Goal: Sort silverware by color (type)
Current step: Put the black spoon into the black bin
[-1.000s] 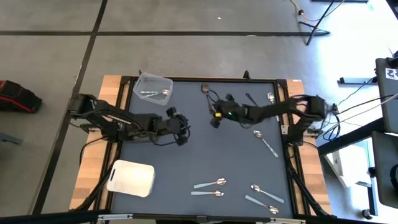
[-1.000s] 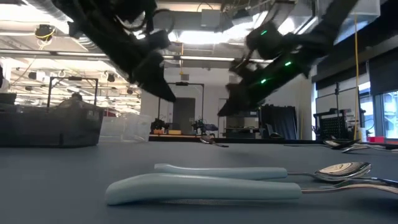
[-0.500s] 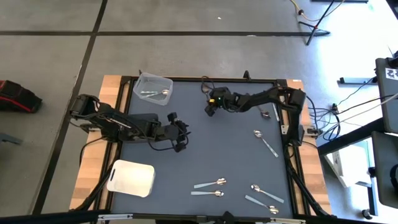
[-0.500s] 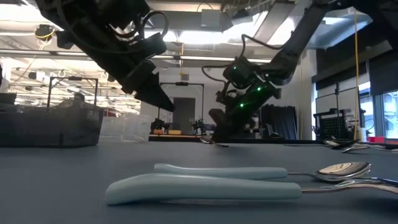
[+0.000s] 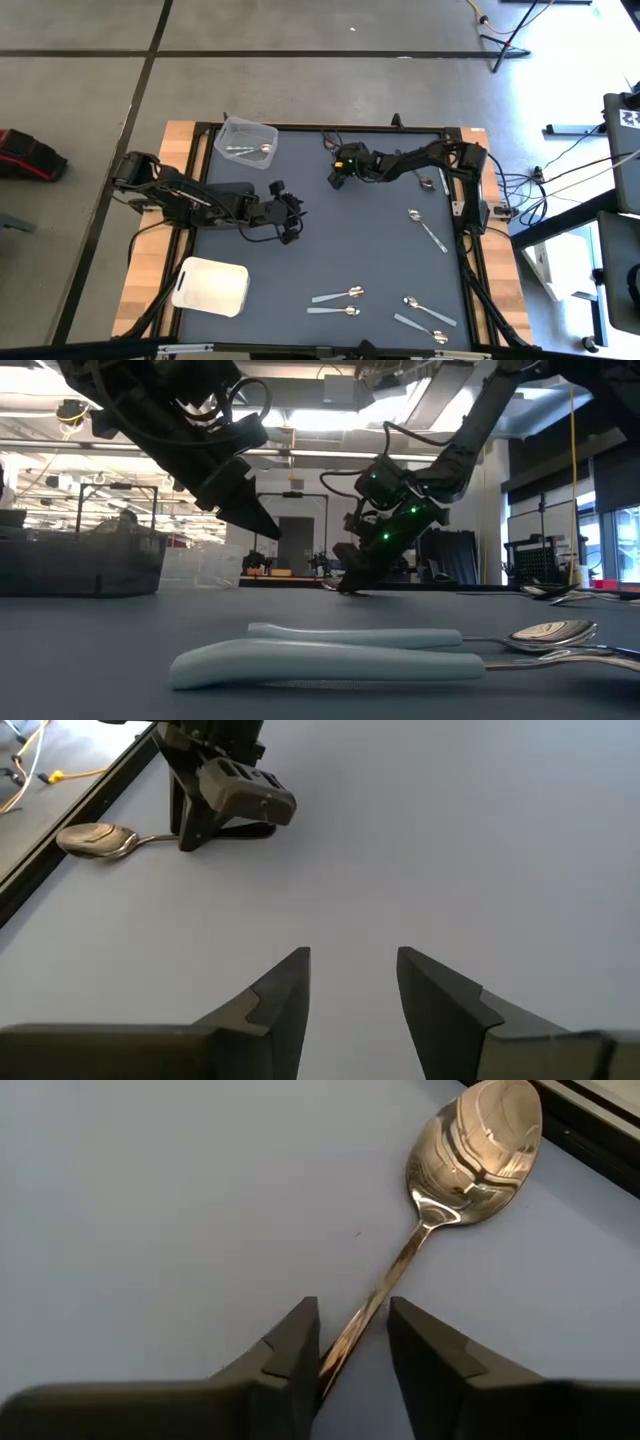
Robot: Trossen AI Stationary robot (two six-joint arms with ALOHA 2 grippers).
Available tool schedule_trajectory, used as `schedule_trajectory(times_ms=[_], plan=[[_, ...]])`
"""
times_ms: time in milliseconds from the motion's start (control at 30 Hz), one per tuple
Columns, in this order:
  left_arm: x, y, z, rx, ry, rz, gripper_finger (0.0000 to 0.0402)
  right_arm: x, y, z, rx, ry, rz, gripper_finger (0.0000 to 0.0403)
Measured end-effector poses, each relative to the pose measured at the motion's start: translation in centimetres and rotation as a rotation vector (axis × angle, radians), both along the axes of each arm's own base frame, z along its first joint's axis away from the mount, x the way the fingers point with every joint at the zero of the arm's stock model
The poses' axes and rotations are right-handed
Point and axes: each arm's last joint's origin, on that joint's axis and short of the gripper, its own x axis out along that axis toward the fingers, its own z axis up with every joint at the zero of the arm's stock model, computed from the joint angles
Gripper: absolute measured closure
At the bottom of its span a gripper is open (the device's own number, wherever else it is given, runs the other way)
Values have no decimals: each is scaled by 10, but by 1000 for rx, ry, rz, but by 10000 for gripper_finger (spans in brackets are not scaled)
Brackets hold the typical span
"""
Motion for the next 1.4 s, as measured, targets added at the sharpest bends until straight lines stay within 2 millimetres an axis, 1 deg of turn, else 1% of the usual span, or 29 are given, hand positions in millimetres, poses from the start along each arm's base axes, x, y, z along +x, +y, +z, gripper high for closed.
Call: schedule_trajectory(times_ms=[167,233,367,433,567,767,833,900,1000,1133,1267,1400], plan=[[0,0,0,0,1,0,255,-1,1,-2,6,30,9,372],[0,0,0,0,1,0,255,-2,1,-2,3,42,17,393],[0,0,0,0,1,0,255,-2,2,-3,-8,61,33,389],[0,0,0,-1,0,1,255,-3,2,-3,-27,75,47,395],[0,0,0,-6,-3,5,255,-1,7,-1,-80,107,69,398],[0,0,0,-3,-1,4,255,0,30,13,-145,174,134,401],[0,0,0,-3,-2,4,255,0,39,22,-169,183,161,401],[0,0,0,-3,-3,4,255,-1,49,32,-201,149,172,402],[-1,0,4,-5,-19,4,255,-13,63,39,-232,118,203,402],[-3,-2,14,-7,-53,-6,255,-37,76,48,-260,34,213,402],[-6,-2,24,-8,-98,-12,255,-64,81,56,-270,-30,216,401],[-5,-1,34,28,-189,-50,255,-84,86,74,-305,-161,213,401]])
